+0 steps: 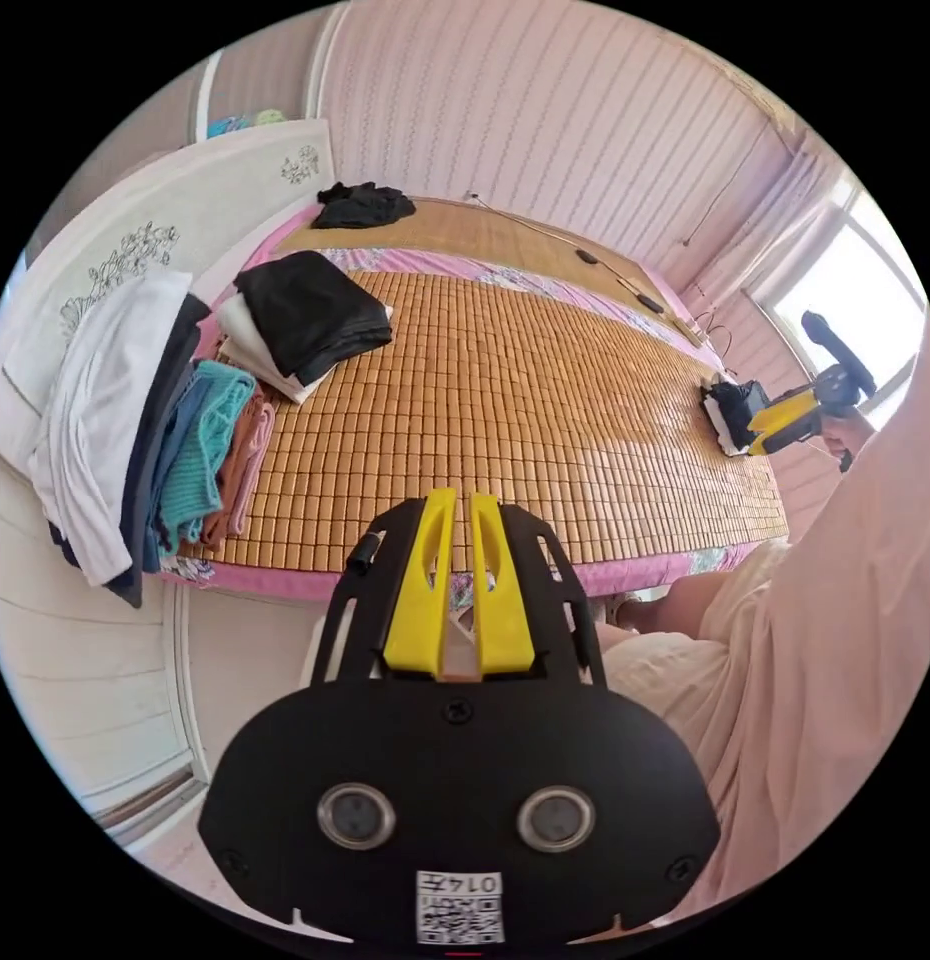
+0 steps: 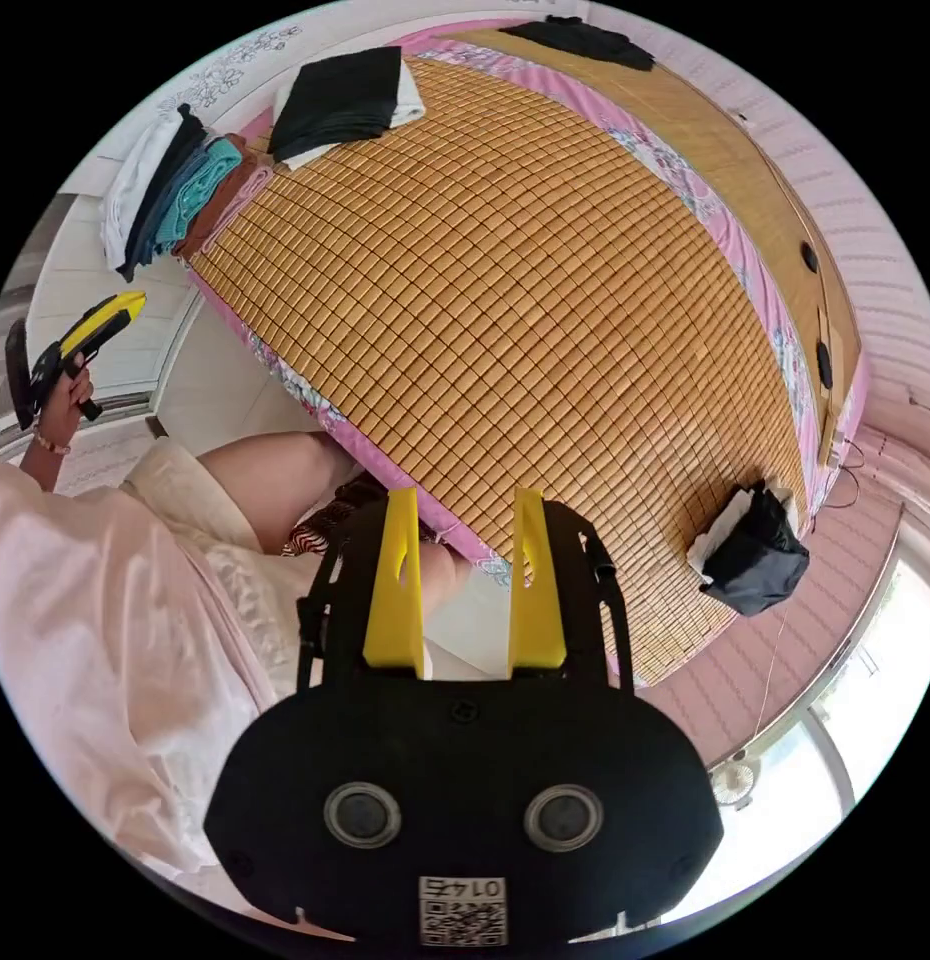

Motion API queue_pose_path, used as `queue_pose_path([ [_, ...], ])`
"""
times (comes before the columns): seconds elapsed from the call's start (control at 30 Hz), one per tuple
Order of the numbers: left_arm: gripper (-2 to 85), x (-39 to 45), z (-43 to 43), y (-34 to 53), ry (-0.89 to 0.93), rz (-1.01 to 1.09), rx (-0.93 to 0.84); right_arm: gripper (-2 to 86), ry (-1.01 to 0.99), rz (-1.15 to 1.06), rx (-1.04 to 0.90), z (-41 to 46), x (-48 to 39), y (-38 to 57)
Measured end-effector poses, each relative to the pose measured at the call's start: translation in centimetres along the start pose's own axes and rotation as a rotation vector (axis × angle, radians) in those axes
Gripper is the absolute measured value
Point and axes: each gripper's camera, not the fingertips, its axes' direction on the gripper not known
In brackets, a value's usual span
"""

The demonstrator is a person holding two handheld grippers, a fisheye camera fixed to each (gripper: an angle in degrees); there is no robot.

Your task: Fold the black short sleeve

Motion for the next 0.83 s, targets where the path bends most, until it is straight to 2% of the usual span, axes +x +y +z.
queue_pose_path([
  [0.13,3.4,4.1,-3.7,-8.6,0.063,0.122,0.130,13.4,0.072,0.187,0.108,-4.0,3.1,9.1],
  [0.3,5.5,15.1,-8.0,-18.6,0.151,0.383,0.229,12.3,0.098,0.431,0.235,-3.6,7.3,20.0],
  [0.43,6.0,22.7,-7.7,-22.1,0.217,0.454,0.200,12.8,0.065,0.549,0.224,0.4,12.1,28.7],
  [0.57,6.0,31.8,-6.0,-25.1,0.345,0.395,0.149,13.1,-0.050,0.591,0.254,4.1,19.4,36.3],
  [0.73,6.1,41.7,-2.9,-29.9,0.400,0.375,0.045,12.2,-0.089,0.509,0.257,6.6,27.3,40.1],
  [0.83,6.6,47.9,-0.1,-34.3,0.365,0.489,-0.046,11.8,-0.132,0.520,0.345,6.7,32.8,41.1],
])
